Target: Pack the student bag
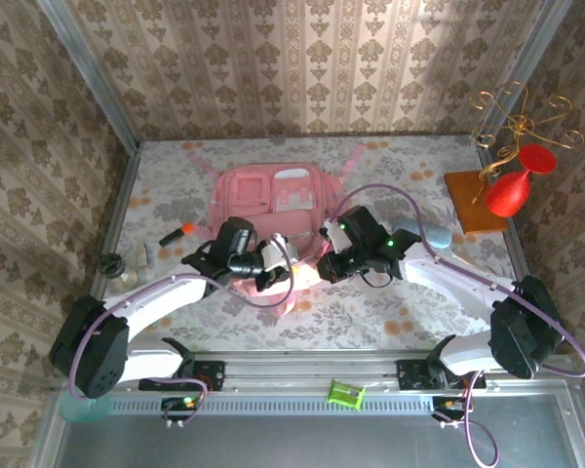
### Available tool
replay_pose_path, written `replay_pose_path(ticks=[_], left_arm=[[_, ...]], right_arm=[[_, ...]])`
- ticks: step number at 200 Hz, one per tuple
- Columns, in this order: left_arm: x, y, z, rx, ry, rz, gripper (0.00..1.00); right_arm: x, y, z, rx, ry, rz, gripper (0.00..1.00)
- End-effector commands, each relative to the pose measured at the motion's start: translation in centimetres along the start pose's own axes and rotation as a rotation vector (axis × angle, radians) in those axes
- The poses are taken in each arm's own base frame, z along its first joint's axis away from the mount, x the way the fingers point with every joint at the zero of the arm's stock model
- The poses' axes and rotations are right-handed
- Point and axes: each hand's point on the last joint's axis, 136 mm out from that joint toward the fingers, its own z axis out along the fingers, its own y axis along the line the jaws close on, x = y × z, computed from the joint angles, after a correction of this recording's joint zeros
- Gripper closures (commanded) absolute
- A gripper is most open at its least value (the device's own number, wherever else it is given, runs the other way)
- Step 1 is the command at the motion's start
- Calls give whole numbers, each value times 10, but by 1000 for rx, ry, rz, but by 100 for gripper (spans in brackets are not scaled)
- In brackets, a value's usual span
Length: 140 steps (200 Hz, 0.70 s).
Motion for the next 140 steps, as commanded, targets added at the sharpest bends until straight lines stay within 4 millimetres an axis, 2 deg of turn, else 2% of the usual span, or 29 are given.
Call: replay_pose_path(ticks=[1,13,27,30,48,75,89,94,100,118,140], left_arm=[[8,8,-13,-41,19,-8,100],[8,7,-16,-43,13,-18,100],[7,9,-20,-63,8,-27,100],[7,9,-21,-67,8,-27,100],[8,10,-24,-81,10,-29,100],[10,16,-29,-104,12,-55,100],[11,22,-32,-139,17,-66,100],[10,22,-33,-143,12,-69,94],[9,21,-33,-144,4,-69,84],[4,17,-34,-136,-21,-83,62],[-6,8,-32,-118,-45,-71,46]], right_arm=[[8,-54,-16,221,28,105,100],[9,-63,-15,240,42,136,100],[7,-65,-17,238,39,147,100],[10,-69,-12,243,61,155,100],[7,-64,-10,214,60,151,100],[-4,-20,-5,-7,24,80,100],[-4,-6,-5,-66,33,55,100],[-3,-2,-5,-86,37,45,100],[-7,7,-14,-115,9,19,100],[-8,20,-17,-163,6,0,100],[-7,28,-19,-188,15,-9,100]])
